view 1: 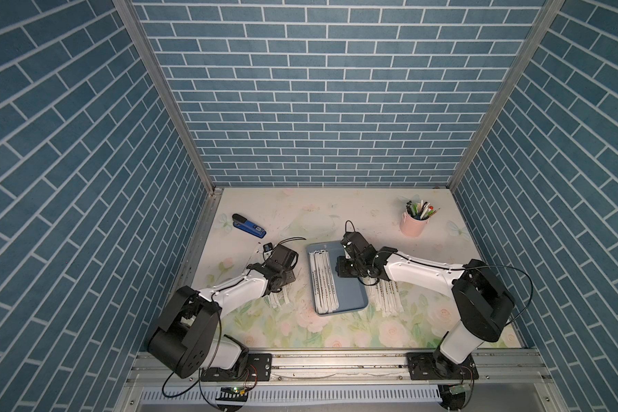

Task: Put the straws into the storage box
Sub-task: Pick up the straw from the center of the board, then place the straw in the storage box.

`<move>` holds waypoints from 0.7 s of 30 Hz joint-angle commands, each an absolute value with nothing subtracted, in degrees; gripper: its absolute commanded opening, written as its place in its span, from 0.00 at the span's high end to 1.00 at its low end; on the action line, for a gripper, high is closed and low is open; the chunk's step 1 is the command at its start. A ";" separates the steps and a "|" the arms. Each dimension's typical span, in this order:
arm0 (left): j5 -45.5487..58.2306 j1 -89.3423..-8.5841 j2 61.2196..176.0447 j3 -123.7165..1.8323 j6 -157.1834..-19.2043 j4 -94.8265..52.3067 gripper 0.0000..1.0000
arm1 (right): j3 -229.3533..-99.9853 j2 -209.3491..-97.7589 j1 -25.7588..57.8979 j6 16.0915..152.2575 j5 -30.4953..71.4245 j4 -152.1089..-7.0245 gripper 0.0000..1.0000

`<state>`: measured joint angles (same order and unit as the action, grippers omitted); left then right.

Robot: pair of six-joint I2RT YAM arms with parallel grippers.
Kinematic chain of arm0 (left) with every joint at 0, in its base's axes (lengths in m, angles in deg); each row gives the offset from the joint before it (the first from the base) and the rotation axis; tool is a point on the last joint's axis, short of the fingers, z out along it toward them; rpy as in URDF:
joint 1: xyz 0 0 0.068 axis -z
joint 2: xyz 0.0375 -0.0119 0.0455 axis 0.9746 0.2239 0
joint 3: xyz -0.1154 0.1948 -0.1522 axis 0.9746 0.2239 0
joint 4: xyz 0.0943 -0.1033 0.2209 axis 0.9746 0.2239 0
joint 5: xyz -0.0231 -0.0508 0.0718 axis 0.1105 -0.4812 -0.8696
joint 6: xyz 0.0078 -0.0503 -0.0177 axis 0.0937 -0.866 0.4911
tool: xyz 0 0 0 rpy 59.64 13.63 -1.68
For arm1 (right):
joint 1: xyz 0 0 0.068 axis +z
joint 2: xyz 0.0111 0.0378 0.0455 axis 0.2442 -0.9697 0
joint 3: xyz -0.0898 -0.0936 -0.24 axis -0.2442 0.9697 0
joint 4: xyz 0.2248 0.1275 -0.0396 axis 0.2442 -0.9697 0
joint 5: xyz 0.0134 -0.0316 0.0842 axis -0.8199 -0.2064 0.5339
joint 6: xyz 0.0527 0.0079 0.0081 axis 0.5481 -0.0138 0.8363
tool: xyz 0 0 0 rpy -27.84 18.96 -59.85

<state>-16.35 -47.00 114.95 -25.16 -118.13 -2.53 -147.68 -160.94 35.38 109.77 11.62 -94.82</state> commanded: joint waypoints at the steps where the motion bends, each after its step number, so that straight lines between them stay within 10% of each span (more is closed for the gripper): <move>1: -17.83 -46.05 113.45 -26.99 -118.94 0.22 1.00 | -147.11 -159.22 35.61 108.19 10.44 -95.19 0.79; 21: -19.96 -25.99 119.79 -40.43 -134.60 0.61 1.00 | -145.54 -150.28 26.35 105.10 6.25 -100.02 0.80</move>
